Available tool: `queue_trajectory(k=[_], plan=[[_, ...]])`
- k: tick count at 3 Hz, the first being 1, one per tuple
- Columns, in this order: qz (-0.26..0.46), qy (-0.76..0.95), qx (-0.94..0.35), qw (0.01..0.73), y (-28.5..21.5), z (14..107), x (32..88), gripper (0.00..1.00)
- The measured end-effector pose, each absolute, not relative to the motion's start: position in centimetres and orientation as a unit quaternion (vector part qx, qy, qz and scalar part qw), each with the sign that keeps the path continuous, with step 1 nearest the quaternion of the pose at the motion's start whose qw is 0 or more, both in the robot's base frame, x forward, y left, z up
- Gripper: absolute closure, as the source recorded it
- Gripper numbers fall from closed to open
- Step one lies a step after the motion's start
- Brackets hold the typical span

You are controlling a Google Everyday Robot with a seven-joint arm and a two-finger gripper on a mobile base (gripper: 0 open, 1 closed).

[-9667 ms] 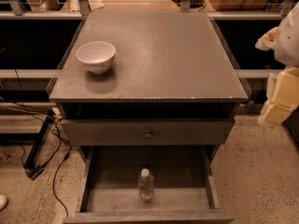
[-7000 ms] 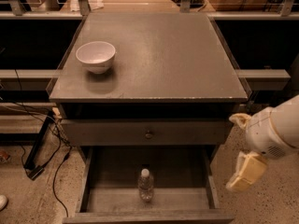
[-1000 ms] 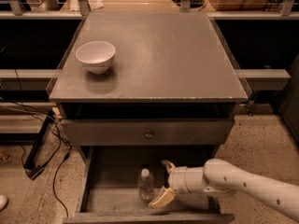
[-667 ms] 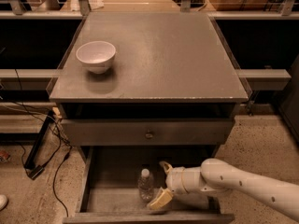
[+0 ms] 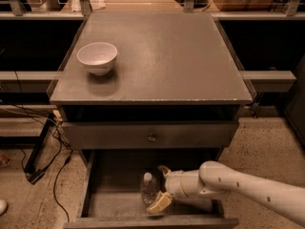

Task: Pick water bottle from middle drawer and place on counter

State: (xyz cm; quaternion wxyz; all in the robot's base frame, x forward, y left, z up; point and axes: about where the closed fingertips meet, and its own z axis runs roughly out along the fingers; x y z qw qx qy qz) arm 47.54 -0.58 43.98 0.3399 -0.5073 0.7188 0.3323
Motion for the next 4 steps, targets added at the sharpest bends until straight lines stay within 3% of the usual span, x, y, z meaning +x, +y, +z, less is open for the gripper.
queue_trajectory(k=[1,4], plan=[[0.332,0.719,-0.507,0.34,-0.58,43.98,47.54,0.19],[0.332,0.719,-0.507,0.34,-0.57,43.98,47.53,0.88]])
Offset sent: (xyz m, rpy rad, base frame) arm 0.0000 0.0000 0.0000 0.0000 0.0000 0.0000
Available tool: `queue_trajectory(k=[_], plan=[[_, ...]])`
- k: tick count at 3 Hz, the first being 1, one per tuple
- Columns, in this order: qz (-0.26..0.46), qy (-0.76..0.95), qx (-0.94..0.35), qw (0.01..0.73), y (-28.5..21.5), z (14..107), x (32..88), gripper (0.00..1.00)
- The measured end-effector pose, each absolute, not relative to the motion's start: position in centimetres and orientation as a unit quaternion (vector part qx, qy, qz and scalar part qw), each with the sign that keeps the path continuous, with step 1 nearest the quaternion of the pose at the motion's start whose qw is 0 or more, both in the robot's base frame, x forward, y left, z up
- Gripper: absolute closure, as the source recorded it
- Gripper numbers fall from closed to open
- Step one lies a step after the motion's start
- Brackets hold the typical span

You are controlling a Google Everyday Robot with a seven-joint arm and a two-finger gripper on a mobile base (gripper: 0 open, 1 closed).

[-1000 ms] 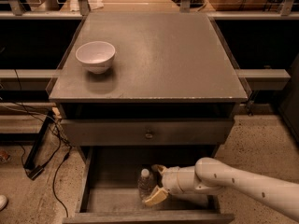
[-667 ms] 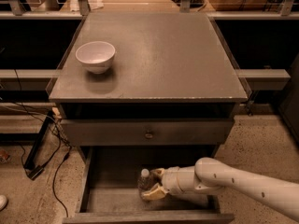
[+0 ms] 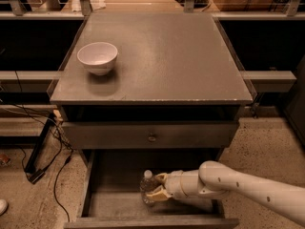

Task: Pick water bottle from middle drawer and place on counter

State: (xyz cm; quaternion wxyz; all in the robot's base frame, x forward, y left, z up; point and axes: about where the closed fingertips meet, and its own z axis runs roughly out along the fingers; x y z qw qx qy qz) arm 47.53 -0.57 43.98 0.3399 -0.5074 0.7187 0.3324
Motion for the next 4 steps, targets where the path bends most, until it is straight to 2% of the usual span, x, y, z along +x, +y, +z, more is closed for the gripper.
queue_trajectory(k=[1,4], plan=[[0.332,0.719,-0.507,0.34,-0.6,44.0,47.5,1.0],[0.261,0.735,-0.494,0.384,-0.9,53.2,46.3,1.0]])
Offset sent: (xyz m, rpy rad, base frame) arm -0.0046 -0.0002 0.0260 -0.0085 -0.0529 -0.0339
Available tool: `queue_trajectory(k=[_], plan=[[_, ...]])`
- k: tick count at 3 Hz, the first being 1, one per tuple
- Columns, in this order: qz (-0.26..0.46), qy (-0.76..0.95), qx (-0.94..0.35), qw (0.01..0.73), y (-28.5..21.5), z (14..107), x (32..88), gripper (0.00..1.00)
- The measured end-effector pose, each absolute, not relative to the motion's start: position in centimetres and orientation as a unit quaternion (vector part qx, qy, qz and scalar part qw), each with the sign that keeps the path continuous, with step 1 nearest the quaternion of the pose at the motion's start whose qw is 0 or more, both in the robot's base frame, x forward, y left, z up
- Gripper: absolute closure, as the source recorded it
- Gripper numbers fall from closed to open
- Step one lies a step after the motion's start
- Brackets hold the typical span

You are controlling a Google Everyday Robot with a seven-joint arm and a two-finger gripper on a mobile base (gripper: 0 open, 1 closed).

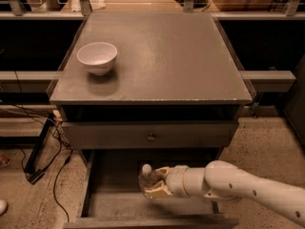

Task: Pick water bottle from middle drawer and place on counter

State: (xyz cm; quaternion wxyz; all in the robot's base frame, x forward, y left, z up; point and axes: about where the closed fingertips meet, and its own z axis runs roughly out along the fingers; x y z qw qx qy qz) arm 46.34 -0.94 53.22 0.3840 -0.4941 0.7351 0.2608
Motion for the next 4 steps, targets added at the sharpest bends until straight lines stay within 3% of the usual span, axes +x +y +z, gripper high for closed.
queue_trajectory(k=[3,4], plan=[[0.216,0.747,-0.492,0.391,-2.1,59.0,47.5,1.0],[0.195,0.767,-0.459,0.404,-6.7,65.6,50.7,1.0]])
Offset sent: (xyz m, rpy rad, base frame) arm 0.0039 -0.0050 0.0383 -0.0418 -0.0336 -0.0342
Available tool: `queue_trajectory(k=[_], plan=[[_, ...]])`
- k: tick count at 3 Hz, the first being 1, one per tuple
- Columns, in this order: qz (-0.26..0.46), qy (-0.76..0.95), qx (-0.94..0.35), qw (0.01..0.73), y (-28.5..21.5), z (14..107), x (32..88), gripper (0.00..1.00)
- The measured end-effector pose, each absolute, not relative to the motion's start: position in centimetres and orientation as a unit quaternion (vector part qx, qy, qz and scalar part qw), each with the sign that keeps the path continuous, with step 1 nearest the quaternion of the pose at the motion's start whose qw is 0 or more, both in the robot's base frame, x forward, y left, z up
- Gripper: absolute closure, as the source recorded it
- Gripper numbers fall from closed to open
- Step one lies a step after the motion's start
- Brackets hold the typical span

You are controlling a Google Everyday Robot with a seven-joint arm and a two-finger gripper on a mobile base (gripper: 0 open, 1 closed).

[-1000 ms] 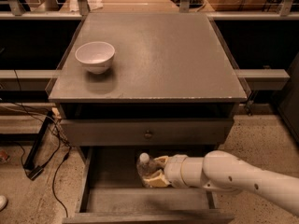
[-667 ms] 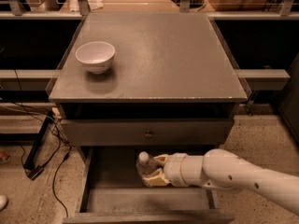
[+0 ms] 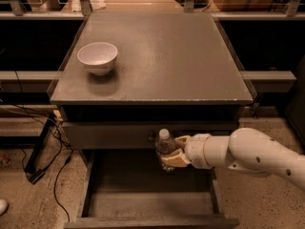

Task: Pick water bottle from middle drawer and place on counter

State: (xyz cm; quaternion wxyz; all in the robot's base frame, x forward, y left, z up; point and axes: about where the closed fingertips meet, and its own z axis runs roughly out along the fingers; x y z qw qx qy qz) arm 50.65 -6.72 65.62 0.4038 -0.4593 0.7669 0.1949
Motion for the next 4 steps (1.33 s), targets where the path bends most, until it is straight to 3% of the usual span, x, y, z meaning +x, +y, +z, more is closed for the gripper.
queue_trajectory(k=[4], plan=[[0.178,0.776,-0.453,0.401,-8.6,69.8,47.4,1.0]])
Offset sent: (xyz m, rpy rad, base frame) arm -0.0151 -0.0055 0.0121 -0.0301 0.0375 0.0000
